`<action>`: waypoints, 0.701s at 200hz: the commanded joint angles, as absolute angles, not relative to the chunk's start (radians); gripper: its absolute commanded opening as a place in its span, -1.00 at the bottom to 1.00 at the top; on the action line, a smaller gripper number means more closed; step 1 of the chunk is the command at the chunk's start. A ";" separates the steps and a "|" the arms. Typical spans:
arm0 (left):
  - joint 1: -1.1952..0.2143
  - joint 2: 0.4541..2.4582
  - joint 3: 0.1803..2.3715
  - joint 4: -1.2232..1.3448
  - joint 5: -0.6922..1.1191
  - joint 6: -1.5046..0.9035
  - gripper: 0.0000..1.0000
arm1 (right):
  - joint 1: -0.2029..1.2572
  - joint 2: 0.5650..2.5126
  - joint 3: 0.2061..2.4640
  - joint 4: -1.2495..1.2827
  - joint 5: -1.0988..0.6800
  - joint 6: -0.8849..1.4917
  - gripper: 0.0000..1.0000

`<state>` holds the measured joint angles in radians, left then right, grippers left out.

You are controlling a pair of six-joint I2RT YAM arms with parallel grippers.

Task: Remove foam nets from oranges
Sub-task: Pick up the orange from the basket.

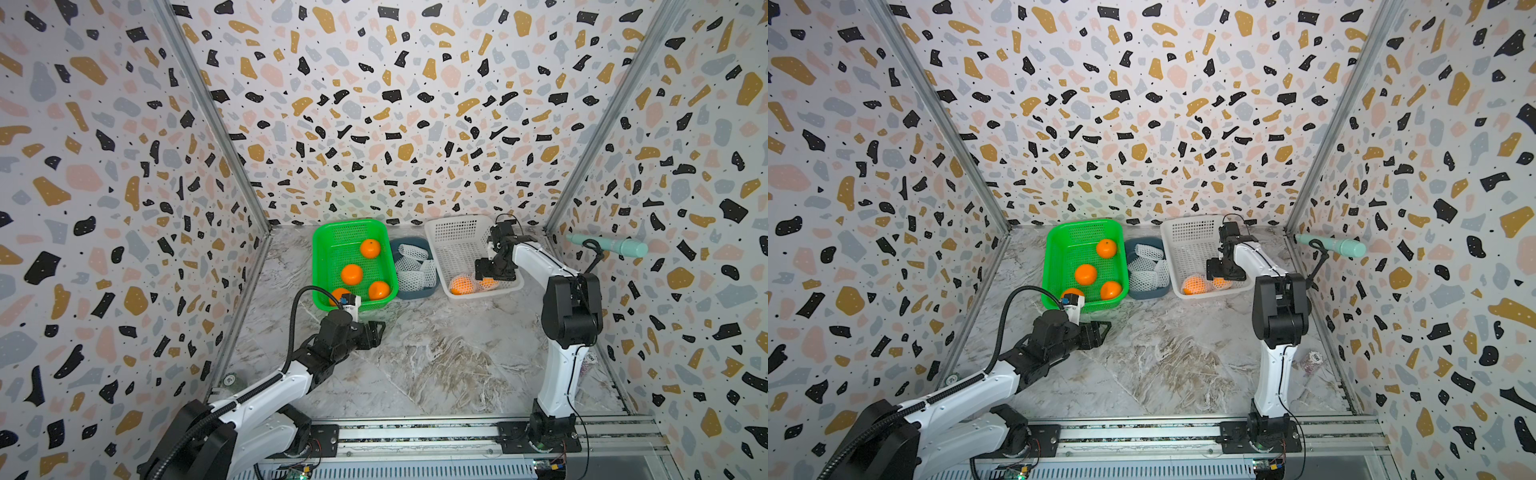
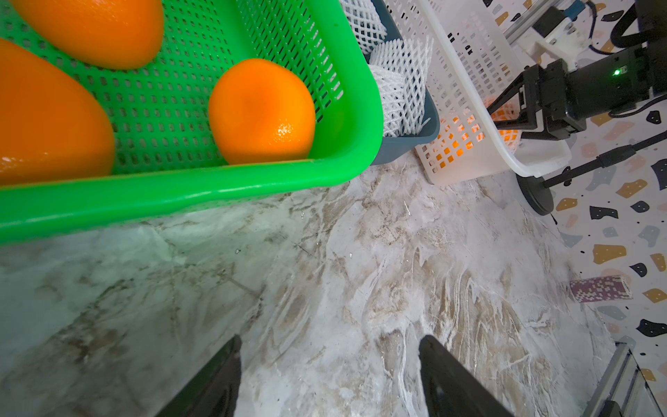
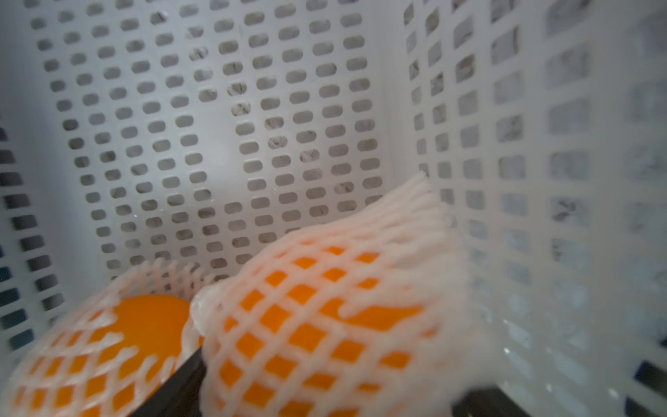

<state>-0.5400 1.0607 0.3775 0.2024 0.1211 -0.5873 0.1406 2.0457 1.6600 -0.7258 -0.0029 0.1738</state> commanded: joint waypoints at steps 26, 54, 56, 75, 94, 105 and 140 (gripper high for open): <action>-0.545 1.055 0.390 0.214 0.118 -0.571 0.56 | 0.147 1.962 1.722 -0.735 0.012 0.165 0.66; -0.545 1.055 0.390 0.214 0.119 -0.572 0.56 | 0.149 1.956 1.733 -0.739 0.013 0.166 0.66; -0.545 1.056 0.390 0.214 0.119 -0.573 0.56 | 0.149 1.956 1.735 -0.739 0.014 0.166 0.66; -0.545 1.055 0.389 0.214 0.119 -0.573 0.56 | 0.149 1.951 1.742 -0.740 0.014 0.166 0.66; -0.545 1.054 0.390 0.214 0.120 -0.572 0.56 | 0.150 1.947 1.755 -0.741 0.011 0.163 0.66; -0.545 1.055 0.391 0.215 0.120 -0.572 0.56 | 0.150 1.943 1.762 -0.745 0.005 0.160 0.66; -0.545 1.056 0.393 0.216 0.121 -0.572 0.56 | 0.152 1.928 1.785 -0.752 0.007 0.159 0.66</action>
<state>-0.5400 1.0607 0.3775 0.2024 0.1215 -0.5869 0.1463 1.9995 1.7409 -0.7280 -0.0032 0.1730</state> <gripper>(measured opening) 0.780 0.831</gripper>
